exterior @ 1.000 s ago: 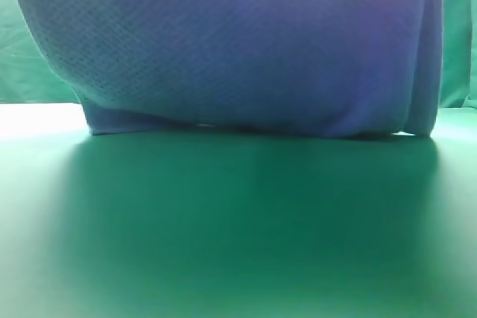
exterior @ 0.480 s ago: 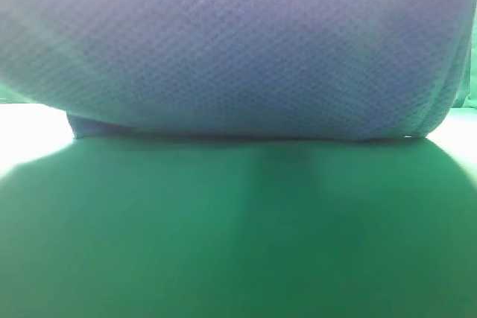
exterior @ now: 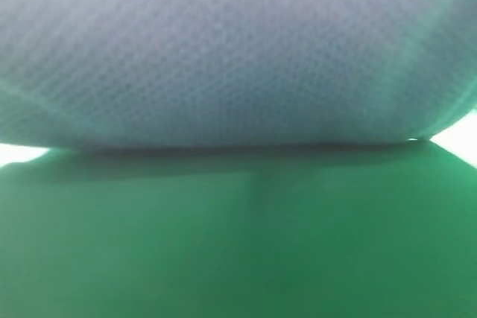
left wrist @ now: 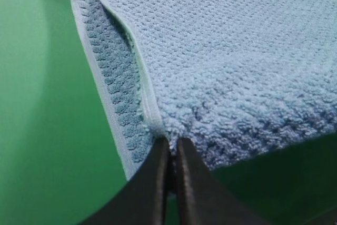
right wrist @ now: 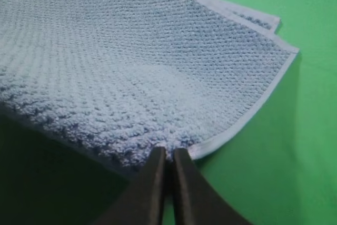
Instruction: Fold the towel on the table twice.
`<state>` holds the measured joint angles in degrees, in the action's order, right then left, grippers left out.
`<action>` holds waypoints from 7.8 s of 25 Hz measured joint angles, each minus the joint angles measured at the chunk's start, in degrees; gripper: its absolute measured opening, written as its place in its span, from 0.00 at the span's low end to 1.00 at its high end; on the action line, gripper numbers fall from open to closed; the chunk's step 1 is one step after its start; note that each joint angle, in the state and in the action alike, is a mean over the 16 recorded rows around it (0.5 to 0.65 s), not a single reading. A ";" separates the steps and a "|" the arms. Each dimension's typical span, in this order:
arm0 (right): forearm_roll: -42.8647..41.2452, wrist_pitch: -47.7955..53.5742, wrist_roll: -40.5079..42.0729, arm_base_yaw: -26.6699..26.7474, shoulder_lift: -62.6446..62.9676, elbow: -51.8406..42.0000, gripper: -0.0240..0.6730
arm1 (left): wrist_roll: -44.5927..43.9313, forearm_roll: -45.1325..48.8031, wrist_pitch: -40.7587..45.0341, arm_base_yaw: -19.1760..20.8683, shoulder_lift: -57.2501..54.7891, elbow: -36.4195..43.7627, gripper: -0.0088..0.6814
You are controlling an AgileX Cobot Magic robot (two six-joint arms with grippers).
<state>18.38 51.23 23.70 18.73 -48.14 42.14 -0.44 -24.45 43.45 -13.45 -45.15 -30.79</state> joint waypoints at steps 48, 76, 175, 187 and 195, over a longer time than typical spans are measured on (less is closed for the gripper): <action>-3.57 -23.69 0.61 -4.53 -46.86 22.95 0.04 | -8.12 -2.26 -38.70 0.00 -49.38 -22.93 0.02; -3.43 -24.42 -0.20 -4.87 -35.83 22.96 0.40 | -9.60 2.86 -21.14 0.00 -38.68 -31.60 0.34; -5.02 -30.01 -7.70 -4.90 48.92 -41.78 0.03 | -3.05 12.43 -23.33 0.00 45.44 31.50 0.01; -9.80 -26.35 -7.07 -4.90 48.92 -43.01 0.03 | -3.10 12.25 -23.64 0.00 45.44 31.55 0.01; -11.23 -26.60 -6.57 -4.90 48.92 -43.13 0.03 | -3.68 19.19 -23.71 0.00 45.44 31.55 0.01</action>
<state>7.16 24.63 17.13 13.83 0.78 -0.99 -4.12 -5.26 19.74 -13.45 0.28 0.77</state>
